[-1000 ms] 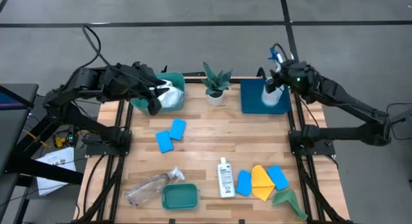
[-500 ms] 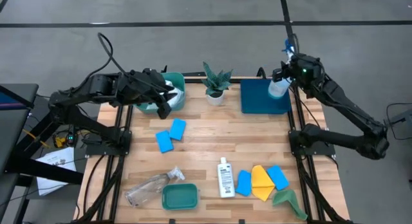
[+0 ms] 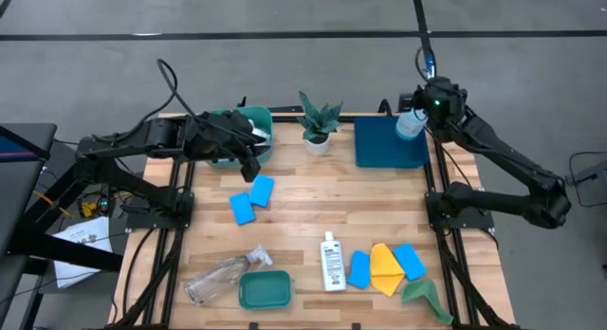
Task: Pick & Place Kitchen Items
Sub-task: Put the white spray bottle into the blue bin
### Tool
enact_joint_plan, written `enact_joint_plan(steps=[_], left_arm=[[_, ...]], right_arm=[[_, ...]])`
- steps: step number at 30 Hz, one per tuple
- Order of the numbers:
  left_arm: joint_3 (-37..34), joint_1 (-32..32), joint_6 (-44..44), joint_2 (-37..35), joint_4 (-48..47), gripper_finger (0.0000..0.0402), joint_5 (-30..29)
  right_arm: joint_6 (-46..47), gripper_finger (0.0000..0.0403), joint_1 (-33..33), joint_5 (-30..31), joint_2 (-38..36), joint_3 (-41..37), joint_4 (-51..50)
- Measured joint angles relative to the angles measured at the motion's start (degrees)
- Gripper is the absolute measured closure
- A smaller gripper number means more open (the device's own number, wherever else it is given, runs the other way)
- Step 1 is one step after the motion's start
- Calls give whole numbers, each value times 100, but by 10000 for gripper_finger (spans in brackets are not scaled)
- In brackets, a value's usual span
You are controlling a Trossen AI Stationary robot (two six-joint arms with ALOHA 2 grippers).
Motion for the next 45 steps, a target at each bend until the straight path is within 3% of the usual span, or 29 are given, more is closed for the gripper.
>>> enact_joint_plan(steps=[9, 26, 45], left_arm=[[-63, 0, -79, -21, 61, 296, 1], [-63, -48, -99, -21, 70, 298, 259], [-63, -44, -53, -21, 85, 298, 394]], right_arm=[[867, 281, 14, 620, 526, -1, -4], [2078, 281, -71, 1082, 1381, 3, -285], [2244, 269, -69, 1450, 1462, 3, -391]])
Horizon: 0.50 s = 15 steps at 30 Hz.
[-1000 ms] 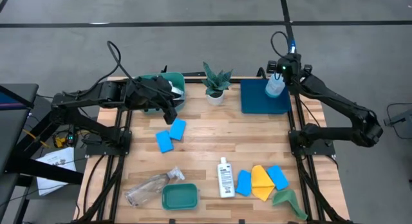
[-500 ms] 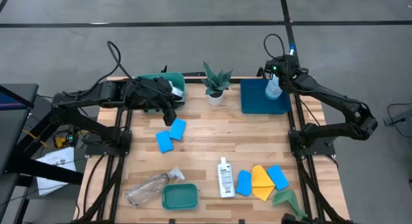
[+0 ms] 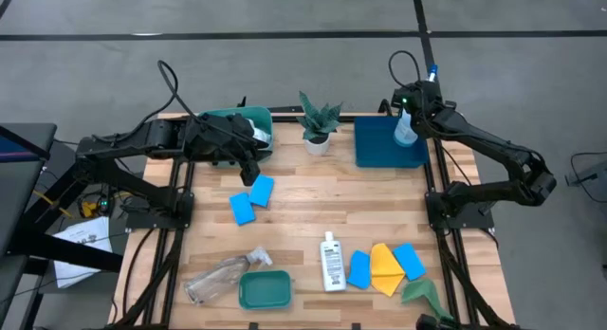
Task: Pick & Place Kitchen Items
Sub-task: Put the white spray bottle into the blue bin
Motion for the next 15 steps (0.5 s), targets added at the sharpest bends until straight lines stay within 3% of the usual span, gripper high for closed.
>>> enact_joint_plan(steps=[5, 8, 15], left_arm=[[0, 0, 0, 0, 0, 298, 2], [0, 0, 4, 0, -2, 298, 111], [2, 0, 4, 0, -4, 298, 201]], right_arm=[[-13, 140, 0, 182, -4, 4, 15], [-11, 84, 2, 218, -4, 4, 30], [-11, 32, 31, 201, -15, 4, 15]])
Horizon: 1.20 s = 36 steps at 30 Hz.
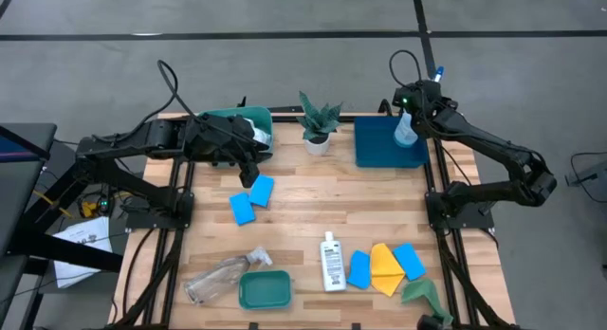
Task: Pick & Place Kitchen Items
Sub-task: Put the white spray bottle into the blue bin, then put the blue sponge into the bottom green bin
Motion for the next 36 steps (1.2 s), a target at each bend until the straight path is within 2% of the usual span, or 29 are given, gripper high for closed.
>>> enact_joint_plan(steps=[10, 18, 26, 30, 36], left_arm=[[0, -2, 126, 0, 0, 298, 2], [0, -2, 147, 0, 0, 298, 4], [0, -2, 257, 0, 0, 298, 7], [2, -2, 276, 0, 1, 298, 7], [2, -2, 276, 0, 0, 298, 7]], right_arm=[[21, 35, 189, -15, -62, 0, -136], [744, 35, 413, -26, -73, -2, -889], [903, 35, 925, -43, -552, -4, -968], [914, 35, 1314, -458, -882, -4, -961], [905, 35, 2177, -1671, -1289, -4, -1030]])
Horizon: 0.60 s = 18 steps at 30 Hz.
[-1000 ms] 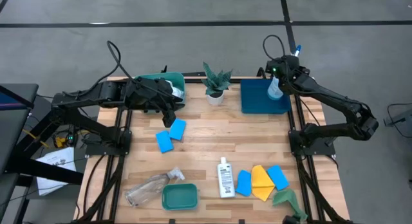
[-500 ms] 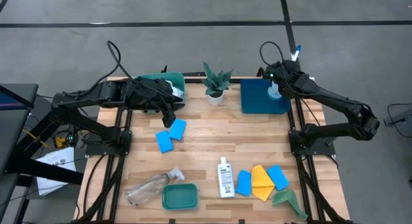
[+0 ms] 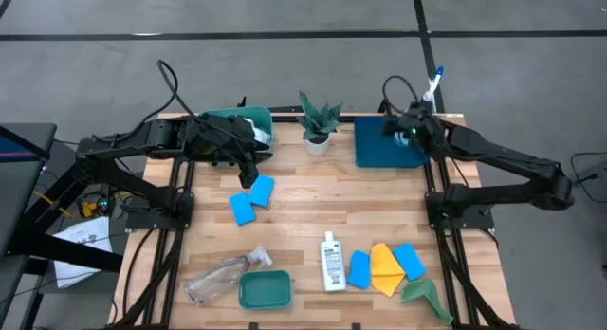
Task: Pick & Place Kitchen Items
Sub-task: Put the blue sponge into the bottom green bin
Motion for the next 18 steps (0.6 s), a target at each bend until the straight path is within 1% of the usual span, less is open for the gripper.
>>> enact_joint_plan(steps=[6, 12, 14, 18], left_arm=[[0, 0, -17, 0, 2, 298, 0], [0, 0, -7, 0, 110, 298, -4], [0, 0, 7, 0, 226, 298, -4], [0, 0, 22, 0, 429, 298, -25]], right_arm=[[-78, 35, 1040, -732, -350, 0, -11], [-153, 35, 1840, -1645, -715, 0, 0], [-9, 35, 2050, -1898, -802, 0, -26], [608, 35, 2371, -2246, -916, 0, -462]])
